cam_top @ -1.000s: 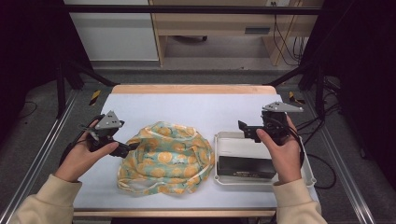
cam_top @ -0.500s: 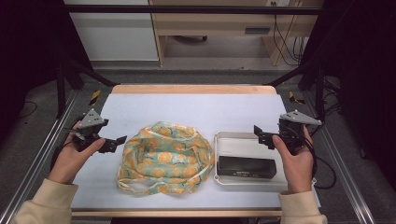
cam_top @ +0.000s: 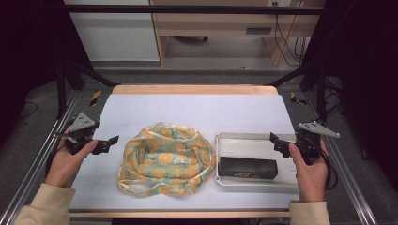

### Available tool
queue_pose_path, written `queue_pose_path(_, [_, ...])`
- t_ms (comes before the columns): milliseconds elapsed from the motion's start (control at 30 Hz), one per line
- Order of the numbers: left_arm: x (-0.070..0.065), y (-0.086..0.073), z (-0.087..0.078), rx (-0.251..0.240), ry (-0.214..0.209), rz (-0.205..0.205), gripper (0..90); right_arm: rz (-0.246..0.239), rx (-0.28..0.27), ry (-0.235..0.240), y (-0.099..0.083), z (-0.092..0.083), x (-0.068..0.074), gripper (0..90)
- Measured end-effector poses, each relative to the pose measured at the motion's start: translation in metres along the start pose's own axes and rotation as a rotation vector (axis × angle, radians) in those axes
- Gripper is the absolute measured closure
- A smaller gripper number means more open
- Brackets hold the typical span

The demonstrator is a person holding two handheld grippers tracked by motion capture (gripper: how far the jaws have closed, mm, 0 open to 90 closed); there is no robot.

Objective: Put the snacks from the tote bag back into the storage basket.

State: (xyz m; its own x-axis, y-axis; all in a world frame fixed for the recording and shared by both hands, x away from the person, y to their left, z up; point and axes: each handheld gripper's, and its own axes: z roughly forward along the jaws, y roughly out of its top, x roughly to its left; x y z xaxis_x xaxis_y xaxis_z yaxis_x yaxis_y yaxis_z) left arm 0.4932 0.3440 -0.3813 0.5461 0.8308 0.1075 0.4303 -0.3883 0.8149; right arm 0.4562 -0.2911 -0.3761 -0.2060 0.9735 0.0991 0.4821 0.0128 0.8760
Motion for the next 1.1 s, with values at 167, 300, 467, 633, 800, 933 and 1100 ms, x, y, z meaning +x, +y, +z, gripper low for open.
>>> queue_pose_path(167, [0.007,-0.011,0.002,0.003,0.022,-0.016,7.1,0.024,0.011,-0.039,-0.009,0.002,-0.012,4.2])
queue_pose_path(300, [0.011,-0.020,0.004,0.015,0.036,-0.026,7.2,0.046,0.027,-0.057,-0.017,0.004,-0.020,4.3])
queue_pose_path(467, [0.011,-0.029,0.006,0.024,0.047,-0.035,7.2,0.069,0.053,-0.079,-0.027,0.006,-0.027,4.4])
queue_pose_path(633, [0.014,-0.038,0.010,0.034,0.062,-0.045,7.2,0.084,0.065,-0.087,-0.037,0.007,-0.032,4.4])
queue_pose_path(800, [0.016,-0.049,0.013,0.046,0.076,-0.051,7.4,0.098,0.071,-0.093,-0.043,0.006,-0.035,4.4])
queue_pose_path(933, [0.017,-0.058,0.016,0.055,0.087,-0.053,7.4,0.103,0.075,-0.094,-0.046,0.006,-0.035,4.5])
queue_pose_path(1100, [0.021,-0.066,0.014,0.049,0.103,-0.070,7.3,0.092,0.091,-0.075,-0.050,0.006,-0.033,4.6])
